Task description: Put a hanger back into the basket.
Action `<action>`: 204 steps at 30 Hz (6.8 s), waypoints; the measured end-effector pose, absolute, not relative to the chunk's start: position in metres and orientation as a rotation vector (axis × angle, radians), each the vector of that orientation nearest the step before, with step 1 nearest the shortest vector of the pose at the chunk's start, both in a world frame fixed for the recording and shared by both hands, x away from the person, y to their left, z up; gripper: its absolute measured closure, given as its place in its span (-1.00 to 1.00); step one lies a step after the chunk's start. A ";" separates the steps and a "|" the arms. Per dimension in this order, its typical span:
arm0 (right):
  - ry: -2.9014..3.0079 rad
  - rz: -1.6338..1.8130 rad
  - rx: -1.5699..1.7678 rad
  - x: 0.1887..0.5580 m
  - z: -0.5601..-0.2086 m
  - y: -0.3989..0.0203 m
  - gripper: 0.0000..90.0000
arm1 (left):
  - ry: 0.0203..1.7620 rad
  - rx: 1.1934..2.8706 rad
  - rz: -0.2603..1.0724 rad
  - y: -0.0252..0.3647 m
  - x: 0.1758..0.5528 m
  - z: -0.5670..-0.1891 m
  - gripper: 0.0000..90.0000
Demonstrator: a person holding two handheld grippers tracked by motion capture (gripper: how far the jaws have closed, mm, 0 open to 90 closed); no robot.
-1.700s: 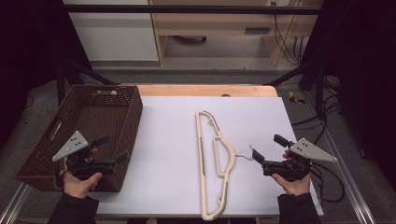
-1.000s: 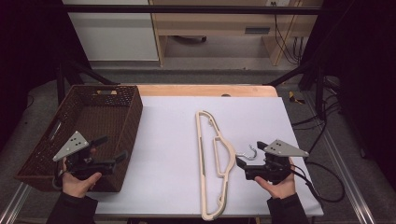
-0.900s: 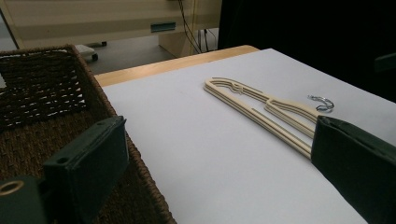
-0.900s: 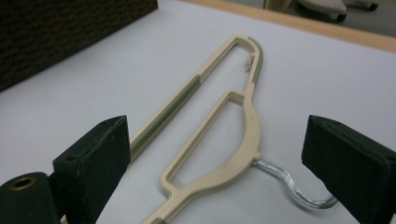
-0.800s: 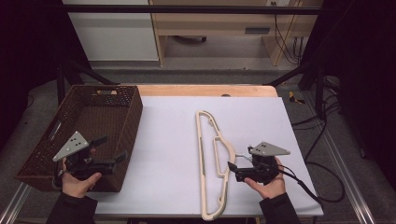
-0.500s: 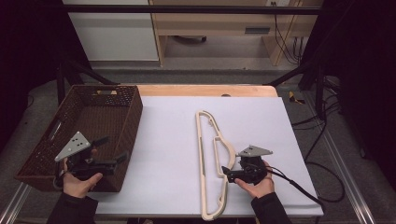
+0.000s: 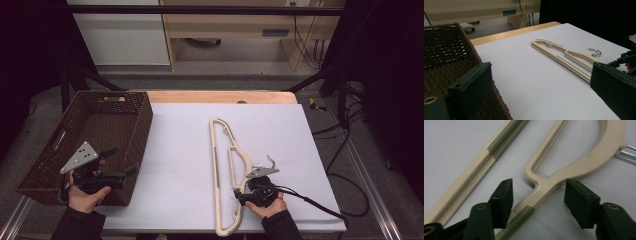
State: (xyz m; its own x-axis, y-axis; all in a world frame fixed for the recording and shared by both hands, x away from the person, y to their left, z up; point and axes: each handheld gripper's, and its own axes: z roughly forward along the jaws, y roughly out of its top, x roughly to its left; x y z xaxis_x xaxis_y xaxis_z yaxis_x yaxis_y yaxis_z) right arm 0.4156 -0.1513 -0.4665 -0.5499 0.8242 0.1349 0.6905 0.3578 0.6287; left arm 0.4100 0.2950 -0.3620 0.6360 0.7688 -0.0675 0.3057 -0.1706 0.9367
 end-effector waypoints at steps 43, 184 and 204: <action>2.278 1.215 1.773 0.427 -0.454 -0.205 0.79 | 0.875 1.769 0.519 0.292 0.411 -0.364 -0.89; 2.437 1.533 0.737 0.415 -0.373 -0.152 0.46 | 0.315 2.294 0.233 0.130 0.428 -0.362 0.83; 2.172 1.519 0.992 0.408 -0.389 -0.200 -0.61 | 0.528 2.163 0.278 0.148 0.415 -0.354 0.91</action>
